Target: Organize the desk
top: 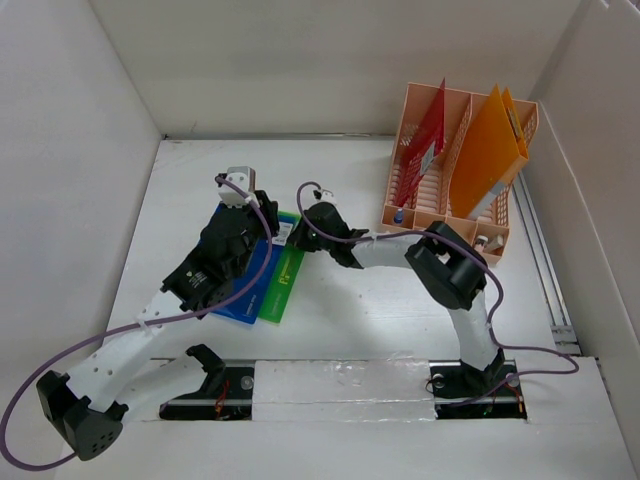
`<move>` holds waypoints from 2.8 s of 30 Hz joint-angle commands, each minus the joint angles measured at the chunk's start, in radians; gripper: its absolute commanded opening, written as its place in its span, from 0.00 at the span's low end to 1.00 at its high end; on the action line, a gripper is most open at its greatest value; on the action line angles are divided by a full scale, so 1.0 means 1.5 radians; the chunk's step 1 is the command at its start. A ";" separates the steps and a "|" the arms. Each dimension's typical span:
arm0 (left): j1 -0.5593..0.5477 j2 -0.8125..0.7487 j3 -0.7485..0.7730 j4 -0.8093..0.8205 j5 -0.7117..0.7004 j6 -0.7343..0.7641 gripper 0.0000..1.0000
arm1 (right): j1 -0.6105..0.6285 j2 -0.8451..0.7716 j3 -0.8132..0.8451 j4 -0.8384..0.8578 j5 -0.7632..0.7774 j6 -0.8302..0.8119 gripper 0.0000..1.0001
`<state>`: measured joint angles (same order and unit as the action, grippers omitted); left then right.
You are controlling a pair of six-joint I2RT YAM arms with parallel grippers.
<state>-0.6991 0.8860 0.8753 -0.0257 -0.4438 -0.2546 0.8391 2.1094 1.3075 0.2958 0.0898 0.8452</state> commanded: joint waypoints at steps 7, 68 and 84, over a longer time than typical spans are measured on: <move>0.001 -0.008 -0.004 0.034 0.011 0.006 0.29 | 0.022 -0.054 -0.027 -0.028 -0.054 0.009 0.64; 0.001 -0.039 -0.009 0.035 0.053 -0.001 0.29 | -0.035 -0.264 -0.274 0.009 -0.202 0.031 0.55; 0.001 -0.039 -0.009 0.034 0.049 0.003 0.29 | -0.064 -0.055 -0.180 0.112 -0.257 0.098 0.57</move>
<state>-0.6991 0.8360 0.8639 -0.0189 -0.3691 -0.2535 0.7700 1.9903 1.0245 0.4057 -0.2676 0.9596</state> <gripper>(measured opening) 0.294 0.563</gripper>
